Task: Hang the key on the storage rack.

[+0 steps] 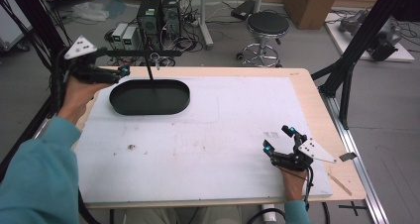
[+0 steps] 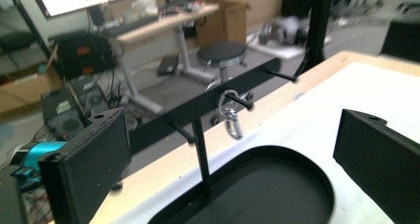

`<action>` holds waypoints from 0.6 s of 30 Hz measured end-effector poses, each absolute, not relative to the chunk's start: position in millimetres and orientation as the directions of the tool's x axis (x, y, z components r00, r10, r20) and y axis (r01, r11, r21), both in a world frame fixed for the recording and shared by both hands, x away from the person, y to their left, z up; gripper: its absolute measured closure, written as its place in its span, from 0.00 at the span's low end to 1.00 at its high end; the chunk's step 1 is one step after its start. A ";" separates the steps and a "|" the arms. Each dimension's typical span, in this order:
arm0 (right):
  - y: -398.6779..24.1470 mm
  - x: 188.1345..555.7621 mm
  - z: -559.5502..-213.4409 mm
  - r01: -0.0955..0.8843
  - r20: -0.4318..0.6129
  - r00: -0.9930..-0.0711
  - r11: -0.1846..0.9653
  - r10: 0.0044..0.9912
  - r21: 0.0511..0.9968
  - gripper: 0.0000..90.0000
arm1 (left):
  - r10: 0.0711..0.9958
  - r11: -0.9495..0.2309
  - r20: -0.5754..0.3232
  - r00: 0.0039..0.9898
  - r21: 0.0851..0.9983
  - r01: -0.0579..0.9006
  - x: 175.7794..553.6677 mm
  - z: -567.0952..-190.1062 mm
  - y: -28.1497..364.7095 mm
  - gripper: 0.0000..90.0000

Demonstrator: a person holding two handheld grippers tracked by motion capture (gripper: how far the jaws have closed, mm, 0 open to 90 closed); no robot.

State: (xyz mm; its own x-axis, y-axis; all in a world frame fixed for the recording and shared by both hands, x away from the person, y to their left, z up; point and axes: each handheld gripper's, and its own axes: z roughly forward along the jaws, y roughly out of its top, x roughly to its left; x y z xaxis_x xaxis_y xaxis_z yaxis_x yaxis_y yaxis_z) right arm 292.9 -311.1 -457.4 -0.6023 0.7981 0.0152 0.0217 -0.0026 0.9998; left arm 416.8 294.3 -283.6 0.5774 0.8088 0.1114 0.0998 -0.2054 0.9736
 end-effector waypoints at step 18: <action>-311.0 293.1 -457.4 0.021 0.012 -0.601 0.000 0.799 1.000 0.11 | 0.737 -0.067 0.066 0.673 0.997 -0.024 291.5 -370.2 295.0 0.02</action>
